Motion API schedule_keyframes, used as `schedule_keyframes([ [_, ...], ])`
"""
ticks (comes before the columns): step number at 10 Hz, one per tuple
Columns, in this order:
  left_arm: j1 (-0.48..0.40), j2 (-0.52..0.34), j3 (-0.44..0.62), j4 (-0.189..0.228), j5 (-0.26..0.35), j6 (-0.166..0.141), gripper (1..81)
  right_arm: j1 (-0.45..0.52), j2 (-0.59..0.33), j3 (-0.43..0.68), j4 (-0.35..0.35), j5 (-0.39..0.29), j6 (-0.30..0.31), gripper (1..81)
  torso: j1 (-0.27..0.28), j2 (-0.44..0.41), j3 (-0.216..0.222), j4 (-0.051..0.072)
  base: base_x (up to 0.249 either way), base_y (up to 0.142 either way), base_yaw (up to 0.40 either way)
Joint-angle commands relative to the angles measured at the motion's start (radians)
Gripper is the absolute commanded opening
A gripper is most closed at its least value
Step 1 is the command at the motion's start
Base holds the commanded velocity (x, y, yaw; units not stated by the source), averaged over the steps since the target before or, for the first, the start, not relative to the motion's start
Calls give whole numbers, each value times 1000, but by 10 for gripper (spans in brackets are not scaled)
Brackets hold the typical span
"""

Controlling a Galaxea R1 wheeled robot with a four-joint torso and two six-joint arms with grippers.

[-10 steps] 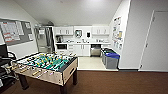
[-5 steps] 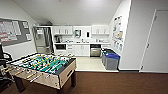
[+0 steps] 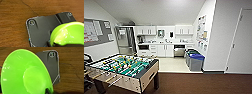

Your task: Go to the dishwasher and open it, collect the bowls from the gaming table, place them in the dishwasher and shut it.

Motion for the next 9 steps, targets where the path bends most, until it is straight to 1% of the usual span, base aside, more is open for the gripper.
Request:
schedule_keyframes([
  [1,-64,-12,-6,7,26,-2,10,55,17,13,-17,0,-1,10,0,0,0,0,168,0,0],
  [9,-62,-6,-6,7,27,-1,10,53,19,13,-17,0,-1,10,1,0,0,0,171,0,0],
])
